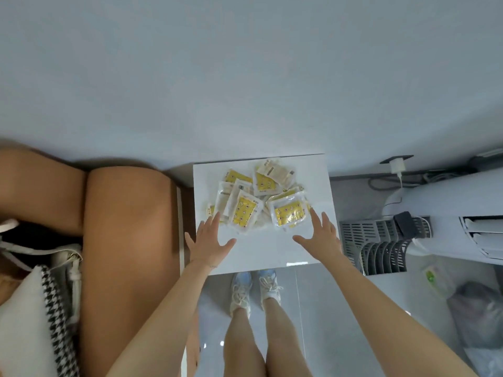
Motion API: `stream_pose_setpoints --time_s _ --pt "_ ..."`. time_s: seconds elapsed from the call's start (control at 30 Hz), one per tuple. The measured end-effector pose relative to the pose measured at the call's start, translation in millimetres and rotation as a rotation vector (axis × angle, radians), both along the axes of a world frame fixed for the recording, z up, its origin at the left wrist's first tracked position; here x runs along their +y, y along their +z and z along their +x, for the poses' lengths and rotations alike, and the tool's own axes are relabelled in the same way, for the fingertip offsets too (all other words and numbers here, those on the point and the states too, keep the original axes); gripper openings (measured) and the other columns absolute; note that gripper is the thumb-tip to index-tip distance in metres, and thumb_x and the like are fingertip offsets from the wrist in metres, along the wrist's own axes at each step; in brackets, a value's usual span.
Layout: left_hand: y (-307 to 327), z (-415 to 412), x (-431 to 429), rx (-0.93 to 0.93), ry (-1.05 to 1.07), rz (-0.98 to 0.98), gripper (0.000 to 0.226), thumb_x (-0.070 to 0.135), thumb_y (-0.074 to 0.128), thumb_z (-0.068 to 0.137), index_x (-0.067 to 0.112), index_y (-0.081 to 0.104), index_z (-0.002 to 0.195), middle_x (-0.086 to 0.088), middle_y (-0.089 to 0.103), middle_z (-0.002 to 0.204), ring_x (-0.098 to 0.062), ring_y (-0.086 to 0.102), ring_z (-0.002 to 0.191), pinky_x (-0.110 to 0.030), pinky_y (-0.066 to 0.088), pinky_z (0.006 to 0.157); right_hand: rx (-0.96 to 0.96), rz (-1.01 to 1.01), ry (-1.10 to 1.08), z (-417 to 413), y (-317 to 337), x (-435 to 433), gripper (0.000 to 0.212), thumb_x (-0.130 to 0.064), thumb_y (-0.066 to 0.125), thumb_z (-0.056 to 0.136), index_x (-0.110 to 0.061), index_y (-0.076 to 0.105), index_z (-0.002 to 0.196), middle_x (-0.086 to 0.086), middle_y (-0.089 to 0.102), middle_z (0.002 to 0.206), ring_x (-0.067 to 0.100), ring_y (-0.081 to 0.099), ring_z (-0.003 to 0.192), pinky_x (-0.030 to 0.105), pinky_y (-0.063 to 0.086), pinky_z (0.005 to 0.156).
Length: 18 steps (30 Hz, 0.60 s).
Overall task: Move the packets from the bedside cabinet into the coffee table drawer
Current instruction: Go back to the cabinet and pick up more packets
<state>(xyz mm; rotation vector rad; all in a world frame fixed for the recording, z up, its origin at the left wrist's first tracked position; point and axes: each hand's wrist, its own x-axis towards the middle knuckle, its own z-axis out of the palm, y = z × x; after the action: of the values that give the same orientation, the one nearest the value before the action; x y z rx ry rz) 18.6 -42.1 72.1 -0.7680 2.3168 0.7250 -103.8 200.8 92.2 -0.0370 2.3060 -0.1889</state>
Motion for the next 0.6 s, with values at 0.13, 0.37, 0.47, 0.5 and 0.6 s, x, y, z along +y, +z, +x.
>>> stream_pose_setpoints --time_s 0.13,0.37,0.47,0.5,0.6 --pt "-62 -25 -1 0.114 0.017 -0.009 0.079 0.056 0.048 0.089 0.034 0.003 0.15 0.004 0.009 0.159 -0.02 0.001 0.147 -0.057 -0.009 0.112 0.041 -0.167 -0.164 -30 -64 -11 0.095 -0.046 0.065 0.085 -0.028 0.001 0.153 0.006 0.002 0.161 0.03 0.009 0.148 0.048 0.022 0.114" --pt "-117 -63 8 0.36 0.097 -0.171 0.081 0.055 0.064 0.076 0.014 0.035 0.14 -0.01 0.043 0.139 -0.031 0.037 0.131 -0.053 0.028 0.107 0.19 -0.21 -0.163 -56 -122 -26 0.109 -0.051 0.076 0.072 -0.026 0.007 0.153 0.004 0.015 0.158 0.027 0.016 0.144 0.046 0.023 0.114" --pt "-119 -67 15 0.385 0.142 -0.26 0.081 0.055 0.068 0.071 0.006 0.045 0.13 -0.016 0.047 0.132 -0.036 0.04 0.126 -0.048 0.029 0.105 0.27 -0.181 -0.145 -54 -122 -24 0.101 -0.05 0.078 0.069 -0.022 0.022 0.148 0.004 0.029 0.148 0.027 0.029 0.135 0.045 0.03 0.11" --pt "-119 -68 16 0.399 0.149 -0.277 0.078 0.055 0.068 0.07 0.005 0.048 0.125 -0.017 0.049 0.129 -0.037 0.041 0.124 -0.048 0.029 0.103 0.286 -0.183 -0.155 -53 -121 -24 0.096 -0.048 0.079 0.069 -0.02 0.028 0.145 0.004 0.034 0.143 0.027 0.032 0.132 0.044 0.031 0.108" --pt "-117 -67 18 0.416 0.139 -0.284 0.059 0.041 0.076 0.07 0.005 0.055 0.112 -0.017 0.052 0.123 -0.039 0.045 0.117 -0.049 0.033 0.1 0.279 -0.194 -0.239 -55 -116 -22 0.072 -0.038 0.081 0.069 -0.014 0.045 0.127 0.006 0.042 0.129 0.026 0.038 0.121 0.041 0.035 0.1"
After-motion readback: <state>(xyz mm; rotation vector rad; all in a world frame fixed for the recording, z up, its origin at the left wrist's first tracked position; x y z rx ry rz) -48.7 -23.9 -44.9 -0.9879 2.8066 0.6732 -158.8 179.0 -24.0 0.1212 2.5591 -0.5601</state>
